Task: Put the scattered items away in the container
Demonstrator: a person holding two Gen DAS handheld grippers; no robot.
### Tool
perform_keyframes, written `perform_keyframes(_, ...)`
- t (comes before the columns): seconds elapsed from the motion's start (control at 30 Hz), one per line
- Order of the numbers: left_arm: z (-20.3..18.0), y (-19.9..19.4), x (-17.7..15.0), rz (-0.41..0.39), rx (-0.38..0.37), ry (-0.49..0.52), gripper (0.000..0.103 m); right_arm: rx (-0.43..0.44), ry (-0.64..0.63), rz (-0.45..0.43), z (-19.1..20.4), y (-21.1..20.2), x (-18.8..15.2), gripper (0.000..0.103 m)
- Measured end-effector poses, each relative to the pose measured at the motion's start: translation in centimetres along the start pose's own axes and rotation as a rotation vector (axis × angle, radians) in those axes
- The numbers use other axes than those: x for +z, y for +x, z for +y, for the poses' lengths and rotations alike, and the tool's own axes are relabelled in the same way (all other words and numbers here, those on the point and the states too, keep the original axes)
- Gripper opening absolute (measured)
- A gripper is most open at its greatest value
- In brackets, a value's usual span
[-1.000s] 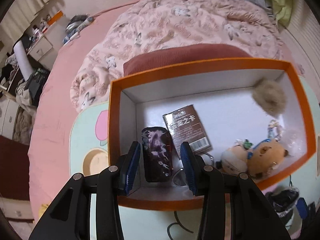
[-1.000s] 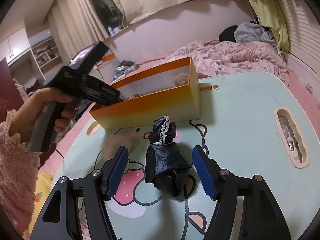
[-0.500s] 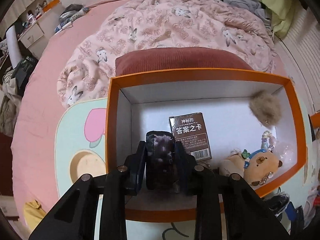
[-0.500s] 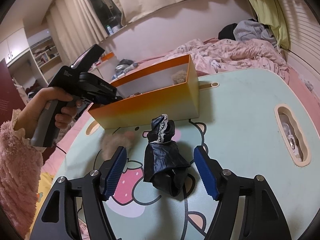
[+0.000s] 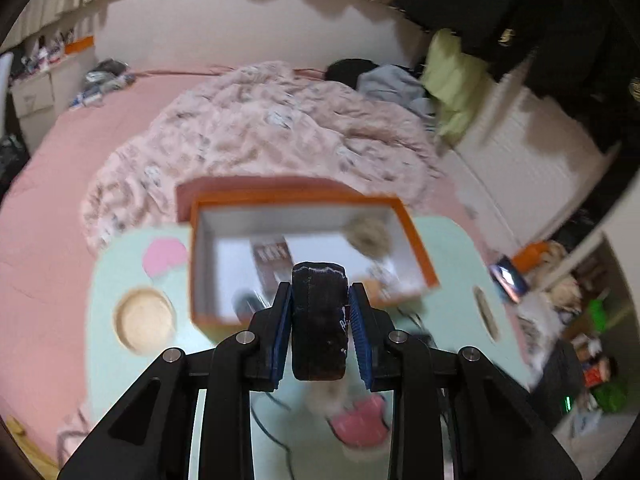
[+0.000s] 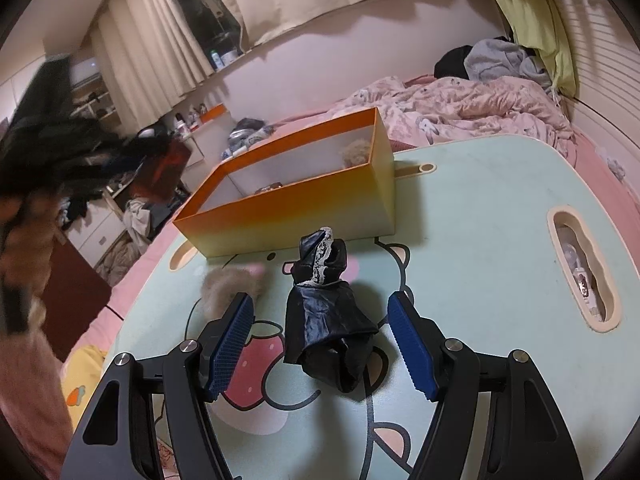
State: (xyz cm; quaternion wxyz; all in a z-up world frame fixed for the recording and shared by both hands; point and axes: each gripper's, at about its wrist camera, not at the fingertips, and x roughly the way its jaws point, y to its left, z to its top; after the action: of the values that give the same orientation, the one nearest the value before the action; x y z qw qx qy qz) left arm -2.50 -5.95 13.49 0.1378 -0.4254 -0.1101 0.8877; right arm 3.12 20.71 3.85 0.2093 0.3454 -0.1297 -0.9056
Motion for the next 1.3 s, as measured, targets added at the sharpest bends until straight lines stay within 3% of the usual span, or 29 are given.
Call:
perform_keyframes(0.1, 0.7, 0.8, -3.5, 0.021, -0.048, -0.027, 0.029, 0.0, 0.0, 0.001, 0.0, 0.0, 0.0, 0.07)
perform_keyframes(0.3, 2.8, 4.1, -8.4, 0.077, -0.031, -0.106, 0.029, -0.004, -0.004, 0.003, 0.0, 0.0, 0.0, 0.07)
perform_keyframes(0.47, 3.6, 5.5, -9.6, 0.014, -0.022, -0.132, 0.029, -0.009, -0.006, 0.003, 0.1, -0.1, -0.1, 0.07)
perform_keyframes(0.57, 3.2, 6.1, -9.8, 0.022, -0.02, -0.102, 0.03, -0.013, -0.008, 0.005, 0.2, -0.1, -0.2, 0.07)
perform_keyframes(0.63, 3.0, 6.6, -10.2, 0.021, 0.017, -0.086, 0.036, -0.014, -0.01, 0.005, 0.2, 0.1, -0.2, 0.07)
perform_keyframes(0.73, 2.9, 6.1, -10.7, -0.045, 0.027, -0.08, 0.043, -0.018, -0.01, 0.003, 0.2, 0.1, -0.2, 0.07)
perform_keyframes(0.83, 3.0, 5.0, -11.0, -0.116, 0.011, -0.101, 0.07, -0.02, -0.011, 0.003, 0.3, 0.1, -0.2, 0.07)
perform_keyframes(0.87, 3.1, 4.7, -11.1, -0.137, 0.006, -0.108, 0.073, -0.021, -0.013, 0.003, 0.3, 0.1, -0.2, 0.07)
perform_keyframes(0.93, 3.3, 4.2, -11.4, -0.176, 0.001, -0.123, 0.074, -0.026, -0.019, 0.0, 0.4, 0.0, -0.2, 0.07)
perform_keyframes(1.13, 3.7, 4.5, -12.6, -0.19, 0.028, -0.154, 0.074, -0.037, -0.044, -0.03, 0.9, -0.8, 0.3, 0.07)
perform_keyframes(1.3, 2.9, 4.5, -13.0, -0.206, 0.06, -0.14, 0.074, -0.016, -0.075, -0.061, 1.6, -1.9, 3.6, 0.07)
